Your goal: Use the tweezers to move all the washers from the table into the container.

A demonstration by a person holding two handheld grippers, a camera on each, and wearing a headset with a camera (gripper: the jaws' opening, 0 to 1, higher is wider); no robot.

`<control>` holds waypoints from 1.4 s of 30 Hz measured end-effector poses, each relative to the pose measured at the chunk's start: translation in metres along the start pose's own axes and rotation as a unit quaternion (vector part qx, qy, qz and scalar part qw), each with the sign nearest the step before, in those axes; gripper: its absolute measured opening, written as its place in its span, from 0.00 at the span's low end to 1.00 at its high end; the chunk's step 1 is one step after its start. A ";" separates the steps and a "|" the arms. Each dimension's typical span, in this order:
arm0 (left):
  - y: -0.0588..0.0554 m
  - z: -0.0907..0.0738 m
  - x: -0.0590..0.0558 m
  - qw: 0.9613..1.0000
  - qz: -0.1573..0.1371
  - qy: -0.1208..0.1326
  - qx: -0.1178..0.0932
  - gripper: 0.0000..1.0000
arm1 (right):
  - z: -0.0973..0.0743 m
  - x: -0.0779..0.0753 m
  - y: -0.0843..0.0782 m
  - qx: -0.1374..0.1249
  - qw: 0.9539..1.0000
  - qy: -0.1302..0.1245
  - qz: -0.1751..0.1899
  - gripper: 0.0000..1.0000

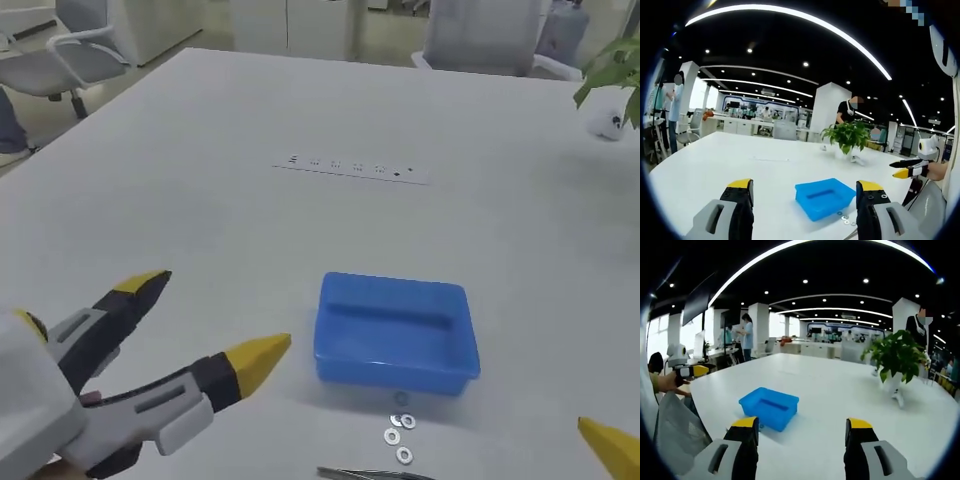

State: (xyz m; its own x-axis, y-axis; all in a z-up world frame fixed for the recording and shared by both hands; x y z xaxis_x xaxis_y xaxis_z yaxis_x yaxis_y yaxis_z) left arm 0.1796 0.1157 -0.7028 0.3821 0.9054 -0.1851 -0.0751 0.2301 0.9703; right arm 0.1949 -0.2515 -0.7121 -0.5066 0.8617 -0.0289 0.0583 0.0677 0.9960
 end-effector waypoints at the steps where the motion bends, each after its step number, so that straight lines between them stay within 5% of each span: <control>1: 0.000 0.000 0.000 1.000 -0.003 0.001 -0.001 0.86 | 0.004 0.001 0.000 -0.003 1.000 0.006 -0.002 0.68; 16: -0.007 0.002 -0.001 0.999 -0.004 -0.011 0.031 0.85 | 0.014 0.003 0.002 0.008 1.000 0.010 0.005 0.66; 20: -0.011 0.002 -0.004 0.998 0.000 -0.028 0.055 0.81 | 0.016 0.006 0.000 0.017 1.000 0.018 0.012 0.66; 23: -0.020 0.002 -0.010 0.994 -0.026 -0.054 0.088 0.77 | 0.018 0.012 -0.002 0.031 0.999 0.033 0.006 0.62; 28: -0.037 0.000 -0.024 0.980 -0.031 -0.123 0.156 0.58 | 0.023 0.025 -0.005 0.047 0.997 0.064 -0.005 0.54; 32: -0.053 0.000 -0.035 0.961 -0.039 -0.174 0.210 0.47 | 0.027 0.035 -0.007 0.051 0.995 0.089 -0.010 0.46; 33: -0.055 0.000 -0.036 0.959 -0.036 -0.181 0.216 0.44 | 0.027 0.036 -0.007 0.052 0.994 0.093 -0.010 0.44; 37: -0.069 0.000 -0.041 0.938 -0.009 -0.225 0.264 0.38 | 0.028 0.041 -0.010 0.059 0.992 0.108 -0.009 0.38; 39: -0.073 0.002 -0.042 0.935 -0.028 -0.227 0.270 0.34 | 0.028 0.044 -0.012 0.063 0.991 0.118 0.000 0.36; 41: -0.081 0.002 -0.043 0.924 -0.038 -0.243 0.292 0.31 | 0.028 0.045 -0.013 0.064 0.990 0.123 0.005 0.34; 42: -0.086 0.003 -0.042 0.916 -0.021 -0.254 0.310 0.28 | 0.028 0.046 -0.014 0.066 0.990 0.127 0.006 0.33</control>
State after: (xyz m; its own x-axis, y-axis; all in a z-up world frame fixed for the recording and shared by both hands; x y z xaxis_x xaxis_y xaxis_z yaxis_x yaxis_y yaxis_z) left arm 0.1722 0.0566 -0.7779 0.7641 0.5806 -0.2812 0.4267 -0.1280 0.8953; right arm 0.1948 -0.1988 -0.7295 -0.7036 0.7103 0.0210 0.1690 0.1385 0.9758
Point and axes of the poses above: the centre of the closed fingertips' face, and the gripper's own axes: z roughly forward along the fingers, x roughly to its left, y roughly out of its top, the point moved 7 cm from there along -z, roughly backward along the fingers, and after that the axes turned 14 degrees about -x, right-handed, at the moved point
